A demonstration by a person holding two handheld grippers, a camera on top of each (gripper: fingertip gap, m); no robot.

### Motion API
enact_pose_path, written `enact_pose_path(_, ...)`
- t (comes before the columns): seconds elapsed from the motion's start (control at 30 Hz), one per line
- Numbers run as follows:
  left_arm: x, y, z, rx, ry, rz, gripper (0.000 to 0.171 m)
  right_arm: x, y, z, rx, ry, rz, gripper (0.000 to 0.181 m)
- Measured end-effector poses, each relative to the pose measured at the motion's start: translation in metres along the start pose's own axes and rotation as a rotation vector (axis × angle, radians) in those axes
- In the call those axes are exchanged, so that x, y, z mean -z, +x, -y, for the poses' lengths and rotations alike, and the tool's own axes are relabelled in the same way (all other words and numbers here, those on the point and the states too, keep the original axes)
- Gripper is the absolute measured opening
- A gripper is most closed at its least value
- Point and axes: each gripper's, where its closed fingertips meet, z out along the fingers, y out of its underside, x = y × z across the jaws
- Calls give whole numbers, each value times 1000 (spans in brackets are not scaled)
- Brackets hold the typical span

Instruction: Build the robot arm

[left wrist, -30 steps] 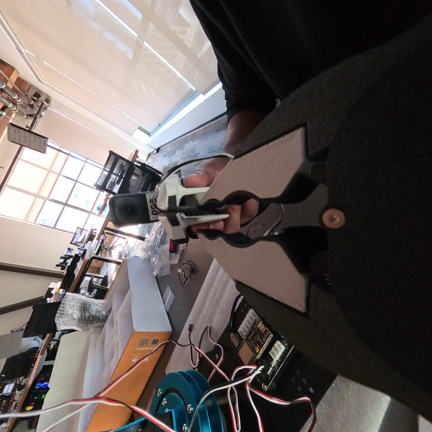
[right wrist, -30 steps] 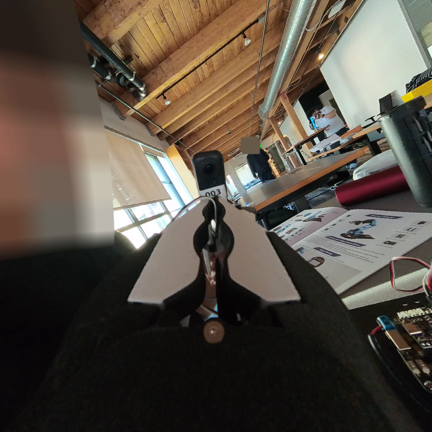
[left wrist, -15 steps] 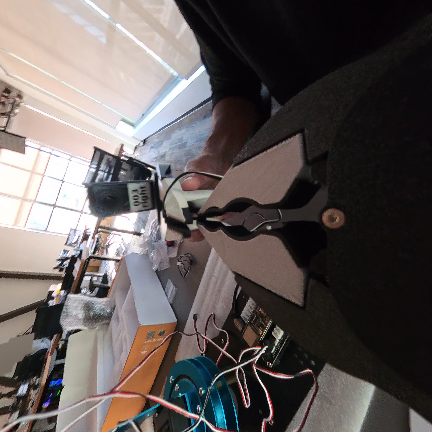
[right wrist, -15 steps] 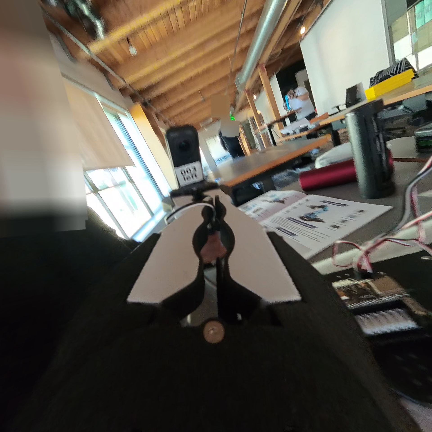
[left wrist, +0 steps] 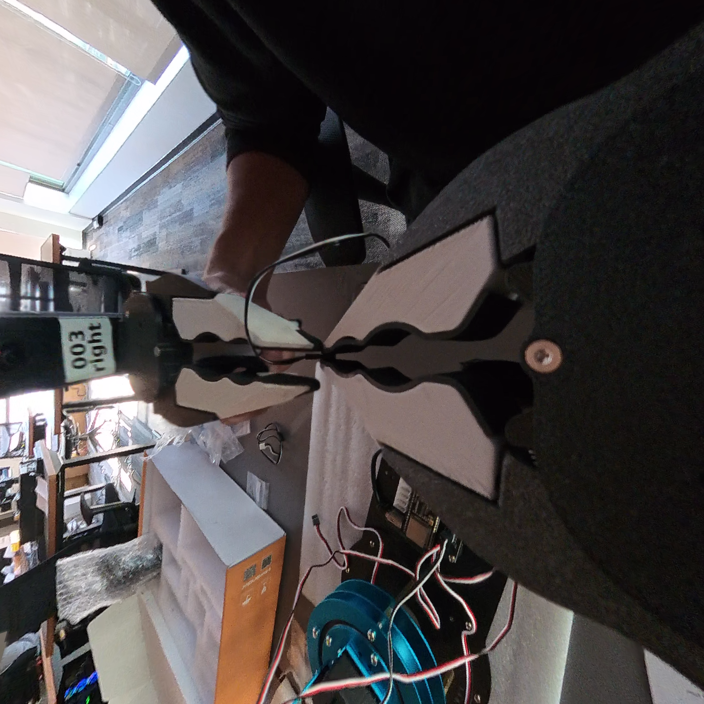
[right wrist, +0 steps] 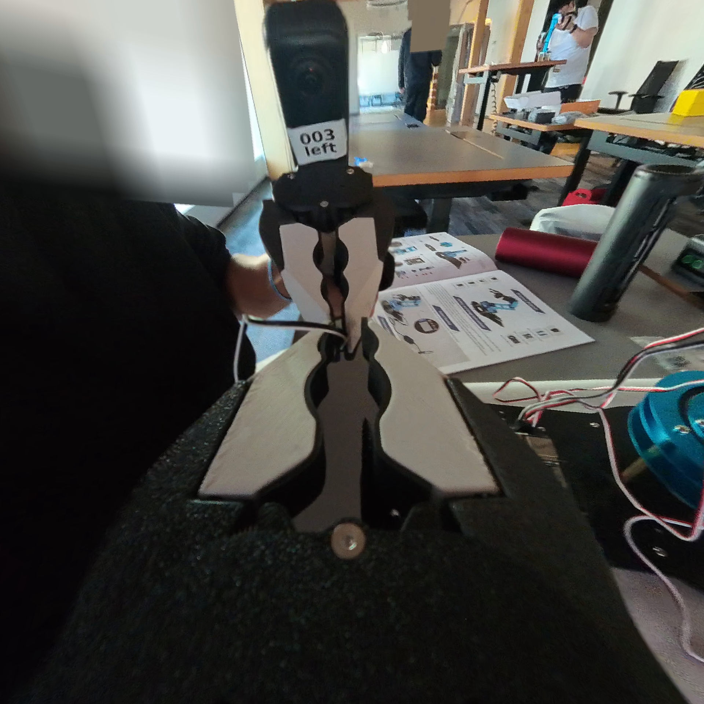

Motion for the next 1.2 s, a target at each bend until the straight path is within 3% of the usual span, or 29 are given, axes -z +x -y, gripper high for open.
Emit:
enact_pose_path(0.1, 1, -7, 6, 5, 32, 30, 1, 5, -9, 8, -130, 101, 124, 28)
enact_pose_path(0.23, 1, -5, 1, -26, -14, 24, 1, 7, 3, -2, 14, 52, -17, 9)
enact_pose_path(0.37, 0, -4, -3, -53, -53, 24, 1, 5, 1, -10, 92, -56, -52, 7)
enact_pose_path(0.7, 0, -14, -6, -22, -62, 45, 2, 6, 9, -10, 187, -136, -166, 1)
enact_pose_path(0.8, 8, -34, -10, 26, -45, 98, 14, 17, 30, -9, 163, -107, -247, 1)
enact_pose_path(1.0, 37, -83, -23, 106, -36, 200, 14, 73, 108, 7, 207, 21, -490, 0)
enact_pose_path(1.2, 55, -138, -17, 179, -38, 308, 14, 108, 192, 30, 295, 23, -505, 1)
